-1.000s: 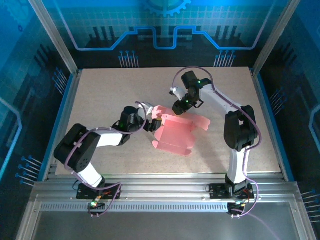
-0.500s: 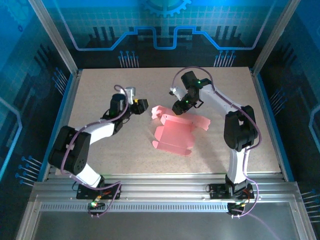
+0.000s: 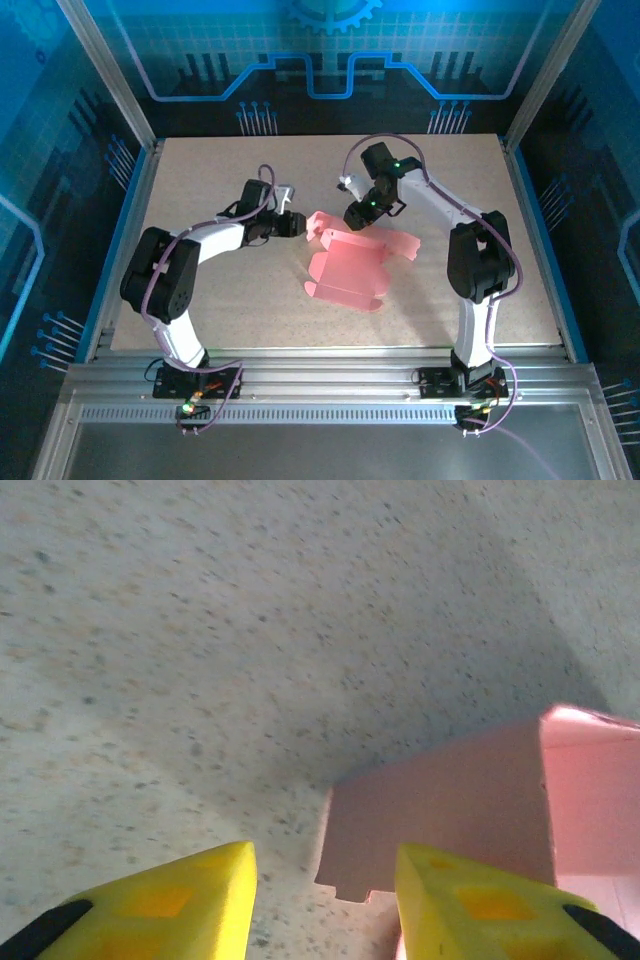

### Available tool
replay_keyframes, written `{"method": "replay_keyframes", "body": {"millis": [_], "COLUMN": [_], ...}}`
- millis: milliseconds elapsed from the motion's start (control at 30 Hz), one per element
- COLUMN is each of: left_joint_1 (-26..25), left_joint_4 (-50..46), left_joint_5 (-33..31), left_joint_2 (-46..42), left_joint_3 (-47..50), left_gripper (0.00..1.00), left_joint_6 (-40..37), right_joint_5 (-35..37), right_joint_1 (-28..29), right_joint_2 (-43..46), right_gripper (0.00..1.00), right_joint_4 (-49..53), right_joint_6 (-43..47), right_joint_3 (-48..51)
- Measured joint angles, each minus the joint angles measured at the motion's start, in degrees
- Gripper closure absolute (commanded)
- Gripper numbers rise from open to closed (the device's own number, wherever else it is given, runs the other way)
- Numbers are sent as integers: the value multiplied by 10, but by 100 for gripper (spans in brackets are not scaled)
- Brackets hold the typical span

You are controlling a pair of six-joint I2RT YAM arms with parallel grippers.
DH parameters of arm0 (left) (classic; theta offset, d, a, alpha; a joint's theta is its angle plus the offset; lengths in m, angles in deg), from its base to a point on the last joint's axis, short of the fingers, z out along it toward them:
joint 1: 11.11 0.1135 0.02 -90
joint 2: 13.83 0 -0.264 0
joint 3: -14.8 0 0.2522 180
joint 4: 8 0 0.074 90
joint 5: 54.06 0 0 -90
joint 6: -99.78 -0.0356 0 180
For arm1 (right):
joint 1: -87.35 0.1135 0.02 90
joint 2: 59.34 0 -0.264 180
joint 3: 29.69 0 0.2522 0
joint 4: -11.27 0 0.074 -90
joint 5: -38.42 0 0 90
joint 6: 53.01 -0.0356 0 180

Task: Fold the paper box

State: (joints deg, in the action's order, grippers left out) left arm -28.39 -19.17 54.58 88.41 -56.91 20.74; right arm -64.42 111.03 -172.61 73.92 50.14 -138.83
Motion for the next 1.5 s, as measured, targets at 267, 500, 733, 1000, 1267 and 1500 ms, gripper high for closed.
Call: {"method": "replay_keyframes", "body": {"millis": [267, 500, 733, 1000, 1267, 1500], "left_joint_1": [-22, -31, -36, 21, 73, 76], "left_joint_4": [-23, -14, -6, -5, 105, 218], "left_joint_5": [25, 47, 109, 183, 256, 331], "left_joint_2": [0, 0, 1, 0, 4, 81], "left_joint_3": [-1, -1, -1, 14, 22, -57], "left_gripper": [56, 68, 54, 19, 1, 1], "left_joint_6": [-32, -39, -57, -98, -43, 33], "right_joint_5": [0, 0, 0, 0, 0, 0], "right_joint_1": [0, 0, 0, 0, 1, 4], "right_joint_2": [-5, -8, -8, -8, -8, -9], "right_gripper": [61, 61, 61, 61, 61, 61], "right_joint_4": [4, 7, 7, 8, 9, 15], "right_joint_6": [0, 0, 0, 3, 5, 8], "right_joint_3": [-11, -15, -15, -15, -15, -16]}}
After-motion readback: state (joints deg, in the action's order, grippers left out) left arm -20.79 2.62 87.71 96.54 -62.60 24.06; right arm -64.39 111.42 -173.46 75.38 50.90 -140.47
